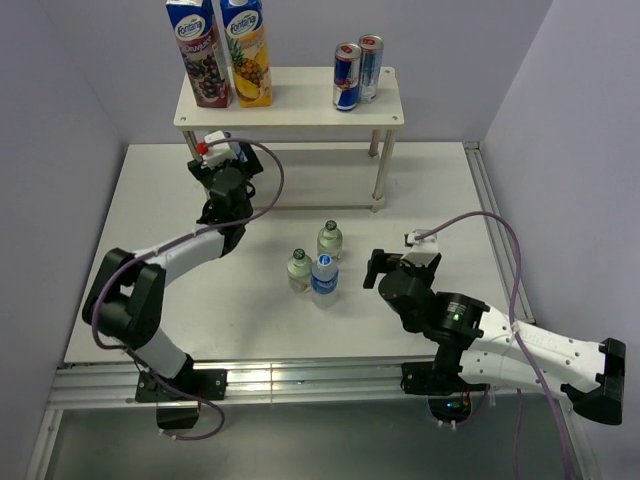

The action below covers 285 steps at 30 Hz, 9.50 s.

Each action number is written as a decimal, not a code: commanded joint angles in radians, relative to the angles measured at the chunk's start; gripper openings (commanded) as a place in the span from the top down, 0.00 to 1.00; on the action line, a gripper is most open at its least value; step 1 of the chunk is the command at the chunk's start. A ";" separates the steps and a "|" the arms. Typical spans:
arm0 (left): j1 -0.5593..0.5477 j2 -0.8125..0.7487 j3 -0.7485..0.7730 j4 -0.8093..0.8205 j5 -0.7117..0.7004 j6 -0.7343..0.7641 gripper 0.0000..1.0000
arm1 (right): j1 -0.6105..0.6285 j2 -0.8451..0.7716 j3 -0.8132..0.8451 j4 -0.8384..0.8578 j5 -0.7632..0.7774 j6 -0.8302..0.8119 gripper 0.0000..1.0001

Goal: Place and organize the beverage onto the shelf

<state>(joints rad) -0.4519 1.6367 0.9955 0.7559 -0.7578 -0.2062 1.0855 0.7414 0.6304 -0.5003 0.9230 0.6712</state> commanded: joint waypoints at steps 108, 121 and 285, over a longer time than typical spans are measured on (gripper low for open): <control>-0.142 -0.054 0.163 -0.245 0.199 0.030 1.00 | -0.013 -0.014 -0.008 0.016 0.039 0.014 0.00; -0.090 0.017 0.195 -0.100 0.209 0.037 1.00 | -0.015 -0.011 -0.008 0.019 0.037 0.013 0.00; -0.447 0.218 -0.669 0.387 0.046 -0.391 1.00 | -0.483 1.193 0.739 0.928 -0.082 -0.403 1.00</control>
<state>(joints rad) -0.8978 1.8149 0.3370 1.2091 -0.7555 -0.5476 0.6361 1.9247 1.2709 0.3691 0.8360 0.2607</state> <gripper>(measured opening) 0.712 0.741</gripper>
